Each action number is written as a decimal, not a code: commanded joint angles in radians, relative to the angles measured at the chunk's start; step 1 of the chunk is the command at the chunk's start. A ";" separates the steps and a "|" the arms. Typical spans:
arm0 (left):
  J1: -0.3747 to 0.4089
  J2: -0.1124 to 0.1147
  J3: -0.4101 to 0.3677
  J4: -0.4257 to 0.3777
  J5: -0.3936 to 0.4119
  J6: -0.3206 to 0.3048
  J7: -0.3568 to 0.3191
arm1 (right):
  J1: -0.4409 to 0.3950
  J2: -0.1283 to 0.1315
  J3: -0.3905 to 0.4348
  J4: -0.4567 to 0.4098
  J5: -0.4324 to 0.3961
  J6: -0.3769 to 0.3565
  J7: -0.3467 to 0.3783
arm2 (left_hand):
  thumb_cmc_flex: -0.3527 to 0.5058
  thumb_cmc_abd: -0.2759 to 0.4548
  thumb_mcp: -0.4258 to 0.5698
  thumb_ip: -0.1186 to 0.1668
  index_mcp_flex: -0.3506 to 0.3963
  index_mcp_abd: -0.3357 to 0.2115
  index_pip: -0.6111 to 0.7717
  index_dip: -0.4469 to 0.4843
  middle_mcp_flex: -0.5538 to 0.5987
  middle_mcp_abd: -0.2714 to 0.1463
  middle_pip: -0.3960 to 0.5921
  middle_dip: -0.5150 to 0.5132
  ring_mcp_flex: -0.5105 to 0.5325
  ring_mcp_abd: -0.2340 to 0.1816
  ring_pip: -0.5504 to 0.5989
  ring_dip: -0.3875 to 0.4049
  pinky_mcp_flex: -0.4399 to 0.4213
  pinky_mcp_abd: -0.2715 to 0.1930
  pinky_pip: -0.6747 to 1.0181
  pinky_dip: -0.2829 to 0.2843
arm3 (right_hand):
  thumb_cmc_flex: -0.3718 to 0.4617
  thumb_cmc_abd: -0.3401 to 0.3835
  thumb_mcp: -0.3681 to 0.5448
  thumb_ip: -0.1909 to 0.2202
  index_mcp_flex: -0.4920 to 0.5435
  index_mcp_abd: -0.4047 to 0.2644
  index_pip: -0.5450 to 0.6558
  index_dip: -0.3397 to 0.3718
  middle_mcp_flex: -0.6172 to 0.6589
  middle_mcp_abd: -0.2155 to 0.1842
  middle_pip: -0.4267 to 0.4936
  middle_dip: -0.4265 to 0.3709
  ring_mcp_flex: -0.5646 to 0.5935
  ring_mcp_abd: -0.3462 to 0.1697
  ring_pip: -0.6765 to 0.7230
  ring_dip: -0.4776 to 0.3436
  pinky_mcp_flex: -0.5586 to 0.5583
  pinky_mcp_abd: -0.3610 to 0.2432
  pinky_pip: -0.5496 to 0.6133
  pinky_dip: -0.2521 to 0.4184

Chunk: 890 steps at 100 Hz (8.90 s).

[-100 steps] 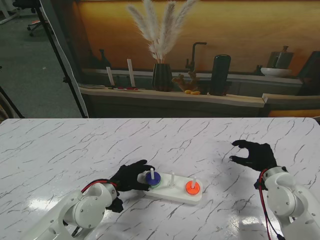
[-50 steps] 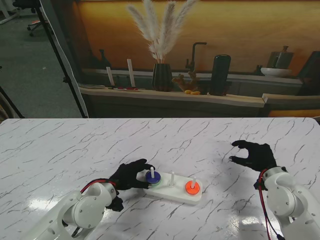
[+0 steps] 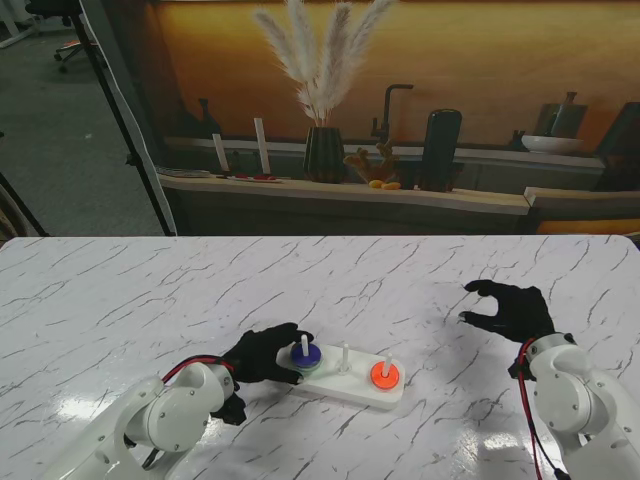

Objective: Move the three rings of the Hanoi Tower from the left rod to the right rod

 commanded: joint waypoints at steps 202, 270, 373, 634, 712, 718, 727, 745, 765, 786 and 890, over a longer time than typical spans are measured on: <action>-0.004 -0.013 0.001 -0.028 -0.023 0.006 0.021 | -0.013 -0.007 -0.011 0.002 0.008 0.003 0.006 | 0.065 0.172 -0.096 -0.037 0.154 -0.079 0.151 0.057 0.072 -0.018 0.018 0.025 0.045 -0.001 0.031 0.030 0.009 0.037 0.082 0.038 | 0.015 0.022 -0.016 0.022 0.004 0.013 0.009 -0.004 0.008 -0.011 0.004 0.001 0.018 -0.003 0.016 0.007 0.000 0.238 0.024 -0.011; -0.003 -0.001 -0.048 -0.114 -0.020 0.015 -0.047 | -0.011 -0.007 -0.019 0.009 0.017 0.005 0.008 | 0.071 0.166 -0.097 -0.038 0.159 -0.078 0.163 0.097 0.084 -0.014 0.019 0.024 0.057 0.004 0.036 0.031 0.015 0.046 0.099 0.032 | 0.016 0.024 -0.016 0.022 0.010 0.016 0.011 -0.003 0.009 -0.009 0.005 0.001 0.015 -0.004 0.016 0.006 0.001 0.237 0.026 -0.010; -0.055 0.018 -0.044 -0.195 -0.037 0.009 -0.156 | -0.006 -0.009 -0.030 0.022 0.029 0.007 0.008 | 0.069 0.161 -0.096 -0.040 0.168 -0.078 0.157 0.116 0.088 -0.015 0.018 0.022 0.059 0.003 0.034 0.028 0.020 0.053 0.112 0.026 | 0.016 0.025 -0.017 0.022 0.023 0.018 0.014 -0.001 0.014 -0.009 0.007 0.003 0.015 -0.004 0.018 0.006 0.005 0.234 0.031 -0.008; -0.196 0.003 0.162 -0.068 -0.141 0.013 -0.134 | -0.010 -0.008 -0.019 0.040 0.028 0.002 0.002 | 0.070 0.158 -0.095 -0.038 0.168 -0.074 0.160 0.114 0.091 -0.016 0.024 0.026 0.076 0.004 0.060 0.047 0.043 0.036 0.209 0.064 | 0.018 0.024 -0.019 0.022 0.026 0.017 0.016 0.000 0.013 -0.010 0.009 0.002 0.015 -0.004 0.019 0.005 0.009 0.234 0.037 -0.008; -0.183 0.000 0.146 -0.072 -0.129 0.018 -0.116 | -0.008 -0.008 -0.021 0.043 0.028 0.000 0.004 | 0.071 0.156 -0.095 -0.039 0.168 -0.068 0.167 0.112 0.097 -0.017 0.027 0.028 0.079 0.007 0.070 0.055 0.043 0.030 0.226 0.066 | 0.018 0.024 -0.018 0.023 0.028 0.017 0.016 0.001 0.012 -0.010 0.009 0.002 0.015 -0.004 0.019 0.005 0.010 0.233 0.038 -0.008; -0.182 -0.001 0.144 -0.073 -0.127 0.019 -0.114 | -0.008 -0.007 -0.021 0.042 0.027 -0.001 0.005 | 0.072 0.156 -0.094 -0.039 0.168 -0.068 0.166 0.111 0.098 -0.017 0.028 0.029 0.081 0.005 0.072 0.057 0.045 0.028 0.229 0.068 | 0.018 0.024 -0.018 0.023 0.027 0.017 0.016 0.001 0.011 -0.011 0.008 0.002 0.014 -0.004 0.019 0.004 0.010 0.234 0.037 -0.008; -0.181 -0.002 0.142 -0.073 -0.120 0.017 -0.105 | -0.007 -0.008 -0.021 0.043 0.028 0.000 0.006 | 0.071 0.157 -0.095 -0.039 0.167 -0.064 0.166 0.109 0.102 -0.016 0.031 0.030 0.090 0.007 0.080 0.061 0.052 0.025 0.241 0.072 | 0.018 0.025 -0.018 0.023 0.027 0.018 0.016 0.001 0.011 -0.011 0.008 0.002 0.014 -0.004 0.018 0.004 0.009 0.233 0.037 -0.008; -0.182 -0.006 0.147 -0.064 -0.113 0.024 -0.088 | -0.006 -0.007 -0.023 0.045 0.029 -0.001 0.006 | 0.074 0.156 -0.095 -0.039 0.168 -0.055 0.168 0.106 0.107 -0.013 0.035 0.033 0.095 0.011 0.094 0.070 0.057 0.023 0.265 0.081 | 0.018 0.024 -0.018 0.023 0.030 0.017 0.017 0.001 0.012 -0.010 0.009 0.002 0.015 -0.004 0.019 0.005 0.009 0.234 0.037 -0.008; -0.184 -0.007 0.153 -0.059 -0.114 0.030 -0.086 | -0.008 -0.008 -0.022 0.044 0.029 0.000 0.006 | 0.076 0.155 -0.094 -0.039 0.168 -0.054 0.172 0.105 0.107 -0.011 0.037 0.034 0.098 0.012 0.103 0.075 0.059 0.024 0.281 0.085 | 0.018 0.024 -0.018 0.023 0.030 0.016 0.017 0.001 0.012 -0.011 0.009 0.002 0.014 -0.004 0.019 0.004 0.009 0.234 0.037 -0.008; -0.186 -0.006 0.156 -0.058 -0.113 0.032 -0.089 | -0.009 -0.008 -0.023 0.045 0.030 0.002 0.006 | 0.076 0.155 -0.095 -0.039 0.169 -0.054 0.174 0.105 0.108 -0.012 0.038 0.035 0.099 0.013 0.109 0.079 0.061 0.024 0.290 0.086 | 0.018 0.024 -0.018 0.022 0.030 0.018 0.017 0.001 0.012 -0.011 0.009 0.002 0.014 -0.004 0.019 0.005 0.009 0.234 0.037 -0.008; -0.209 0.014 0.161 -0.051 -0.119 -0.002 -0.172 | -0.008 -0.008 -0.023 0.050 0.032 -0.001 0.005 | -0.108 -0.016 -0.026 -0.011 -0.128 0.042 -0.119 -0.178 -0.172 0.010 -0.049 -0.043 -0.109 0.004 -0.063 -0.056 -0.027 0.016 -0.160 -0.062 | 0.020 0.024 -0.019 0.022 0.039 0.010 0.022 0.003 0.015 -0.013 0.011 0.002 0.018 -0.004 0.021 0.005 0.012 0.233 0.040 -0.007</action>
